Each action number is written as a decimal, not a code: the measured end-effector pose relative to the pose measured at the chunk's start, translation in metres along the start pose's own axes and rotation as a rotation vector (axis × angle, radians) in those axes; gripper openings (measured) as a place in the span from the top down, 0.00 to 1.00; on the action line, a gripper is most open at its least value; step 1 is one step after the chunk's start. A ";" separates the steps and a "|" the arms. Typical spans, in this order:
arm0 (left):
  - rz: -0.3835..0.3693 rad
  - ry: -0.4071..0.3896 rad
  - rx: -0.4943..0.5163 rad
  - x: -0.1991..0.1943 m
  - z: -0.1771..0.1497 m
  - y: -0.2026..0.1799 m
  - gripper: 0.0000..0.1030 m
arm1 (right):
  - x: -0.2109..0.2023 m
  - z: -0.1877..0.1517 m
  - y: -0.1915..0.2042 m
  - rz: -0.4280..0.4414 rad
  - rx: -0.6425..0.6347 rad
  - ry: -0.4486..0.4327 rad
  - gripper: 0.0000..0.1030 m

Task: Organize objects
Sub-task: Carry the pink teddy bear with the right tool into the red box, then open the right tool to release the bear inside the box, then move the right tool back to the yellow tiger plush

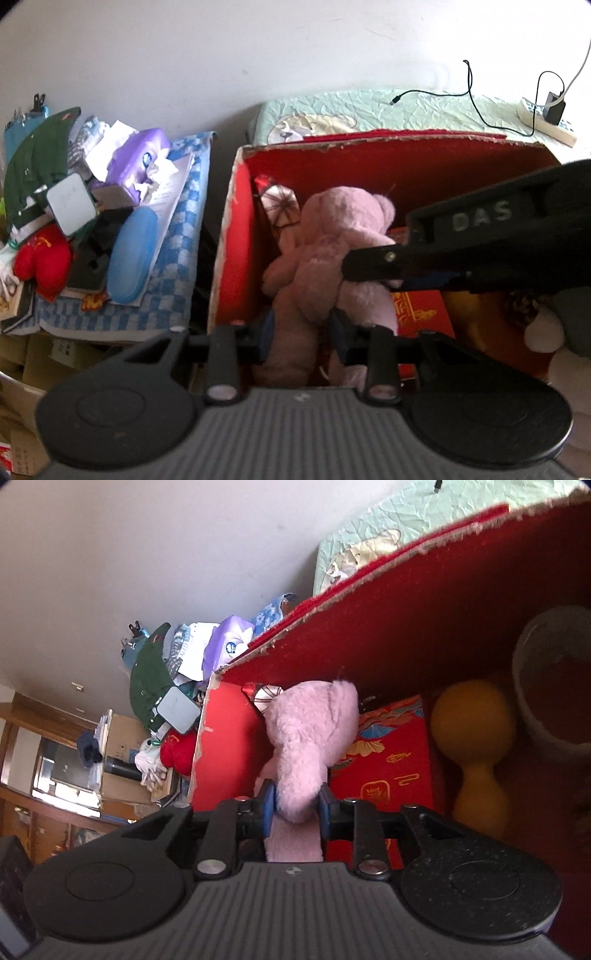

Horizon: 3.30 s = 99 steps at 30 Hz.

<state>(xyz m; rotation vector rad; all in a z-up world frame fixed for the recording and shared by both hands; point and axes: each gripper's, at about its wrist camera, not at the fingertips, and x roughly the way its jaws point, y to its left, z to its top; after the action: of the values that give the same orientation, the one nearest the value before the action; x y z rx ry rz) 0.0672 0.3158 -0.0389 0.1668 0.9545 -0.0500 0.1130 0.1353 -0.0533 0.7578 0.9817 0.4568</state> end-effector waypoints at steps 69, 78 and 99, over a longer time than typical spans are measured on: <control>-0.491 0.013 0.137 -0.033 0.005 -0.287 0.29 | -0.268 -0.053 -0.204 -0.187 0.182 -0.432 0.65; -0.361 0.034 0.080 -0.019 0.012 -0.319 0.14 | -0.259 -0.027 -0.242 -0.133 0.198 -0.308 0.64; -0.308 0.086 0.029 0.006 0.022 -0.335 0.00 | -0.212 0.010 -0.257 -0.048 0.162 -0.121 0.50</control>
<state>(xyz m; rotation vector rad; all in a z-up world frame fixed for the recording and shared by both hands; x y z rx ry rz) 0.0492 -0.0176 -0.0714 0.0472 1.0589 -0.3425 0.0207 -0.1773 -0.1212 0.8950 0.9289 0.2883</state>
